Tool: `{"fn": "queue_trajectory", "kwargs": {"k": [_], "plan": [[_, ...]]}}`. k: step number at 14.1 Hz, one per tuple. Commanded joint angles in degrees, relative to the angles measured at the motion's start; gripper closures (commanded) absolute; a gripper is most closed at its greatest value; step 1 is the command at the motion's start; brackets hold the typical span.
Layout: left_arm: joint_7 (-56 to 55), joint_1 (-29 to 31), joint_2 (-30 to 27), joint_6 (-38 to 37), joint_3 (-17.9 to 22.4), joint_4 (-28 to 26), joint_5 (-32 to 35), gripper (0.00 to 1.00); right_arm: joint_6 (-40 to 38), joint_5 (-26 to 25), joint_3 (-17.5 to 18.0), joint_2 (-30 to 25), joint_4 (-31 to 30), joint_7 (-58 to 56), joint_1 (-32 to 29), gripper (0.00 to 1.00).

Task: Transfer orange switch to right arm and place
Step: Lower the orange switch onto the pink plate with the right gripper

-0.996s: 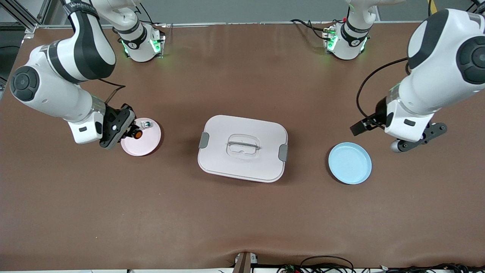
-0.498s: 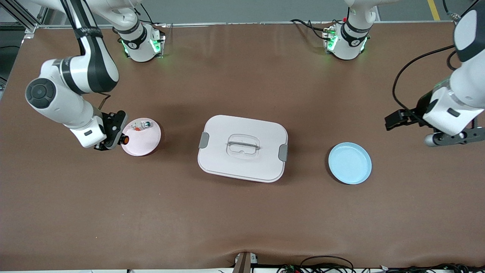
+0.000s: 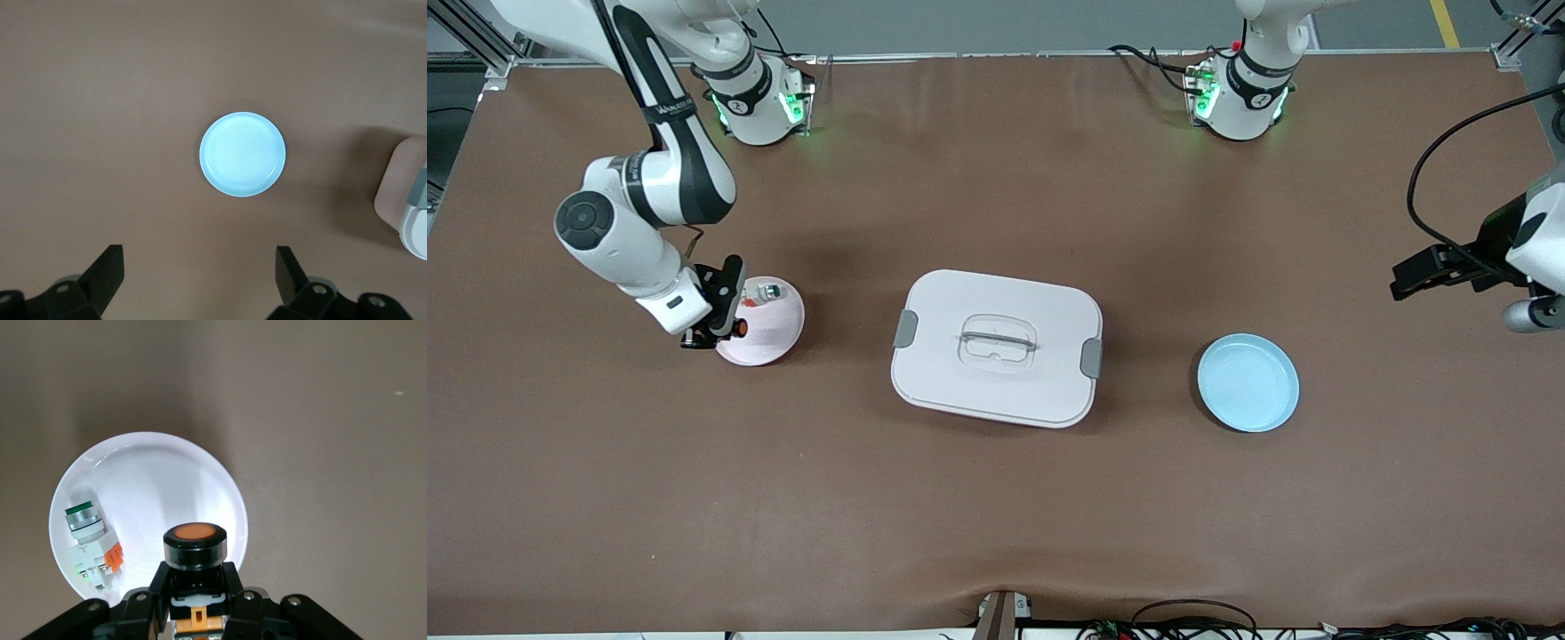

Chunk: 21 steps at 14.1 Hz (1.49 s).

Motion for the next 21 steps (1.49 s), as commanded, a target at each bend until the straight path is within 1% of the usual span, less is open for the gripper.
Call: {"fn": "queue_trajectory", "kwargs": {"k": [1, 3, 5, 6, 7, 9, 13, 17, 21], "plan": [[0.62, -1.98, -4.62, -0.92, 1.37, -3.21, 0.16, 0.0, 2.97, -0.87, 0.67, 2.2, -1.22, -6.24, -2.07, 1.0], [0.62, -5.74, -8.22, -0.4, 4.1, -7.17, -0.37, 0.0, 5.78, -0.87, 0.67, 3.0, -2.53, -7.84, -3.75, 1.0], [0.62, -10.31, -10.16, -0.83, 8.66, -8.4, -0.46, 0.0, 9.38, -0.87, 0.67, 3.96, -4.64, -8.37, -5.24, 1.0], [0.71, -12.08, -12.0, -0.57, 10.6, -10.67, -0.46, 0.0, 10.7, -0.87, 0.67, 4.66, -5.17, -8.63, -5.25, 1.0], [0.71, -12.62, -13.24, -0.4, 11.14, -12.26, -0.46, 0.0, 11.5, -0.78, 0.76, 5.45, -5.17, -8.72, -5.25, 1.0], [0.88, -12.88, -13.51, -0.57, 11.14, -12.28, -0.46, 0.0, 11.51, -0.7, 0.85, 6.86, -5.09, -8.55, -4.72, 1.0], [1.59, -12.53, -12.46, -0.66, 11.06, -11.93, -0.11, 0.0, 10.98, 0.0, 1.11, 6.96, -5.09, -7.67, -2.35, 1.0], [1.85, -12.45, -12.11, -0.66, 11.06, -11.93, -0.37, 0.0, 10.98, 0.01, 1.02, 7.13, -5.09, -2.32, 0.99, 1.0], [2.38, -12.36, -12.11, -0.84, 11.14, -12.02, -0.37, 0.0, 11.68, 0.01, 1.02, 8.36, -4.91, -1.78, 0.99, 1.0]]}}
